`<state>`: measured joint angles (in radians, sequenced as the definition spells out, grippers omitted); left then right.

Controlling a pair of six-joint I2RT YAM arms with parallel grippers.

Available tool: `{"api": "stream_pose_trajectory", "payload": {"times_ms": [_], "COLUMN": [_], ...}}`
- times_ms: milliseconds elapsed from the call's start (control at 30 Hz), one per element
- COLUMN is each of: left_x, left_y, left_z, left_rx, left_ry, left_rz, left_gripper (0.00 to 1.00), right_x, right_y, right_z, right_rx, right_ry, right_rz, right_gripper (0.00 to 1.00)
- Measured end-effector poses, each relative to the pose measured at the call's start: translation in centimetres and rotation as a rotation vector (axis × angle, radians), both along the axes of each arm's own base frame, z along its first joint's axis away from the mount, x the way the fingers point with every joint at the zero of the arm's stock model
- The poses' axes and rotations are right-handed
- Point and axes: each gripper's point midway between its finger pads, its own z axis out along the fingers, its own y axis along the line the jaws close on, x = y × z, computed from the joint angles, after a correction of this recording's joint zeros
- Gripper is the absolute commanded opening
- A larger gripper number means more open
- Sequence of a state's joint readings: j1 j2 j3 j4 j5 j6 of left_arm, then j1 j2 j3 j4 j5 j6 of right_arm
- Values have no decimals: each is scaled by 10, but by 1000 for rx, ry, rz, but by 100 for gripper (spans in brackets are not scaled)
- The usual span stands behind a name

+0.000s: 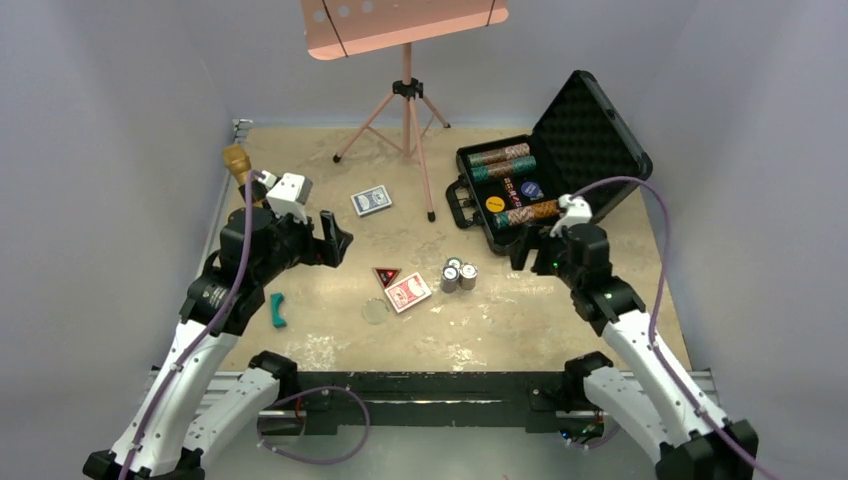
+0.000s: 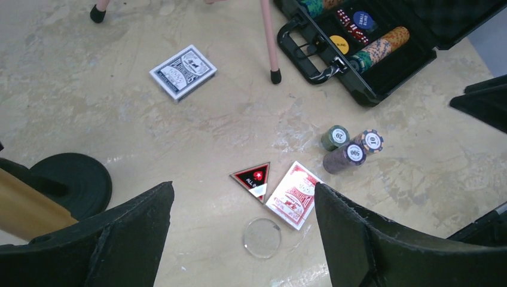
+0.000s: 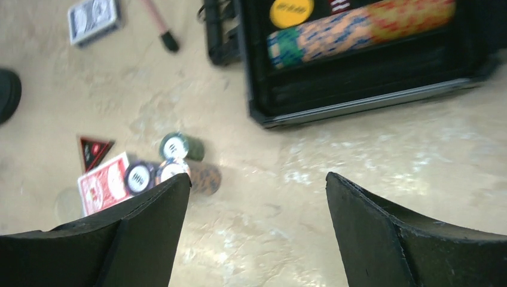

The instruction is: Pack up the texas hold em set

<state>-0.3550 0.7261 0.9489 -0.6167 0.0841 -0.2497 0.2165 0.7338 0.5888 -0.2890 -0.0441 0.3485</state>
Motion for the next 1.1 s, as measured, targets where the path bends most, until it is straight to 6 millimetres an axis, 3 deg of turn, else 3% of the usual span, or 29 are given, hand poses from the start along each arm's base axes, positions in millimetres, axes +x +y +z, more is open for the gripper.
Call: {"api": "stream_pose_trajectory", "payload": {"times_ms": [167,333,533,667,900,1100], "left_x": [1,-6,-6,-6,-5,-5], "left_y": [-5,-1,2,2,4,4], "left_z": [4,-9,-8,-8,-8,-9], "left_rx": [-23,-13,-8,-7,-4,-3], "left_ry": [-33,-27,-38,-38,-39,-39], "left_rz": [-21,-15,-4,-1,8,10], "left_gripper": [91,92,93,93,93,93], "right_x": [-3,-2,-8,-13,-17,-19], "right_y": [59,94,127,134,133,126], "right_z": [-26,-43,-39,-47,-82,-89], "right_rx": [-59,-152,-203,-230,-328,-366], "right_ry": [112,177,181,207,322,345], "right_rz": [138,186,267,294,301,277], "right_gripper": [87,82,76,70,65,62]}}
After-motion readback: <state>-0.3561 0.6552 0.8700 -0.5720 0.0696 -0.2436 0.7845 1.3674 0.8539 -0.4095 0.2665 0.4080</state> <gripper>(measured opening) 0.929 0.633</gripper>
